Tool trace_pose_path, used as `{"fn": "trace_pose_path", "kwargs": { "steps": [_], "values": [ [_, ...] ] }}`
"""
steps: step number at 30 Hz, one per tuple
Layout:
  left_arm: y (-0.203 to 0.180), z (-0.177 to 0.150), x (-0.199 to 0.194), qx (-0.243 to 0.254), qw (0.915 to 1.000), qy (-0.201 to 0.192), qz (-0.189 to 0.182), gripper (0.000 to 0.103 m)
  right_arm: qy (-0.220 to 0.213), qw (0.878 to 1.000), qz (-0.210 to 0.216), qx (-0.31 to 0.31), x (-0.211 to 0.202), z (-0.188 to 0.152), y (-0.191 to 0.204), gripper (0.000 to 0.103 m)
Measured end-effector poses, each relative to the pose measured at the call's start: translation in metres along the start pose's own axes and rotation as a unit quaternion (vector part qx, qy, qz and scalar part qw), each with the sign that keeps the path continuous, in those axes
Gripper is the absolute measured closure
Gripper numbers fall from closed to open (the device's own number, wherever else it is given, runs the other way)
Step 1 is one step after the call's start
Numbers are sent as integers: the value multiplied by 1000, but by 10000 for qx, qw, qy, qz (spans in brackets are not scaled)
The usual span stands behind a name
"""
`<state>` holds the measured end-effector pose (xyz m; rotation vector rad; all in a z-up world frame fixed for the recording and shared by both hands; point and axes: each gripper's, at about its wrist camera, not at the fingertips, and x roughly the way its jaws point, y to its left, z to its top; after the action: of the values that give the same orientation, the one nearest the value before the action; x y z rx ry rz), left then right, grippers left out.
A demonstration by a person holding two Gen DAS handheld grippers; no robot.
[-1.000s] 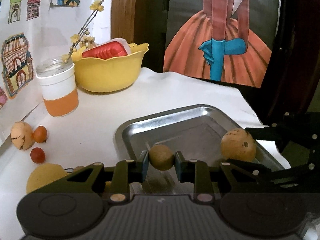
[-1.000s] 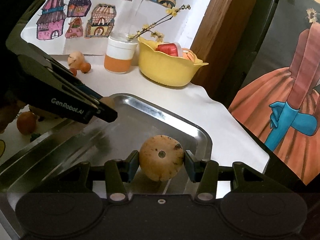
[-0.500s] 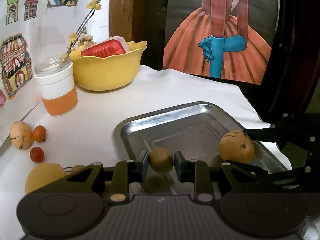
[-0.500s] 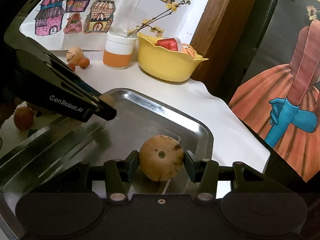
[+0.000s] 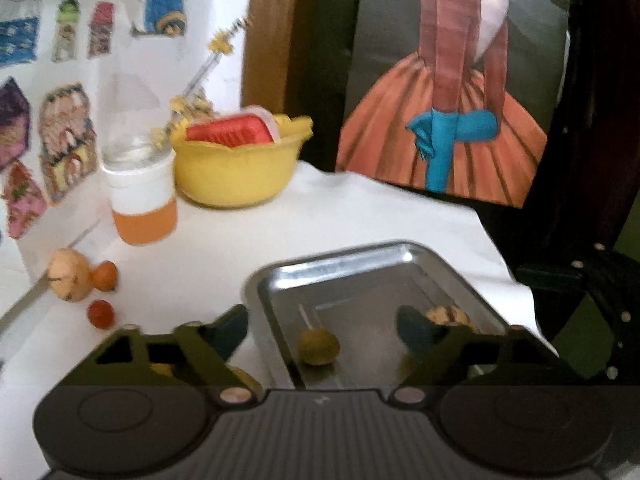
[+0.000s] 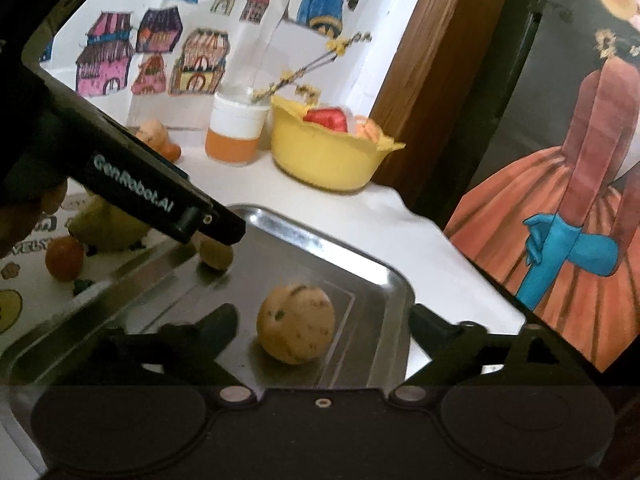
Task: Organize fruits
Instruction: 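Open the right tool over the tray while the left tool releases its small brown fruit, then lift both open tools away from the tray toward the loose fruits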
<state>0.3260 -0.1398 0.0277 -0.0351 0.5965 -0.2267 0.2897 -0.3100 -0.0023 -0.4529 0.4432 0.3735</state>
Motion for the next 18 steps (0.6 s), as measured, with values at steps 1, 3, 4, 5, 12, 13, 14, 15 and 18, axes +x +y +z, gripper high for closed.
{"fn": "trace_pose_path", "kwargs": {
  "steps": [1, 3, 4, 5, 12, 13, 14, 15, 18],
  "values": [
    [1, 1, -4, -21, 10000, -76, 11, 10, -69, 10000, -48, -13, -4, 0, 1, 1],
    [4, 3, -12, -60, 9997, -226, 27, 2, -194, 9997, -133, -48, -12, 2, 3, 1],
    [5, 3, -16, -84, 9995, -301, 55, 1, -252, 9995, -167, -64, -15, 3, 4, 1],
    [6, 4, -20, -102, 9992, -371, 69, 1, -326, 9992, -209, -77, -19, 4, 5, 1],
    [21, 4, -48, -256, 9973, -673, 143, 0, -789, 9964, -316, 29, -52, 10, 8, 1],
    [25, 2, -52, -285, 9971, -696, 144, 0, -849, 9959, -319, 54, -57, 11, 9, 1],
    [28, 2, -57, -326, 9968, -716, 152, 0, -903, 9953, -328, 76, -62, 12, 10, 1],
    [31, 1, -62, -368, 9964, -741, 159, 0, -946, 9949, -338, 92, -66, 14, 11, 1],
    [40, -3, -77, -410, 9955, -837, 195, 0, -1040, 9939, -337, 111, -80, 17, 15, 1]
  ]
}}
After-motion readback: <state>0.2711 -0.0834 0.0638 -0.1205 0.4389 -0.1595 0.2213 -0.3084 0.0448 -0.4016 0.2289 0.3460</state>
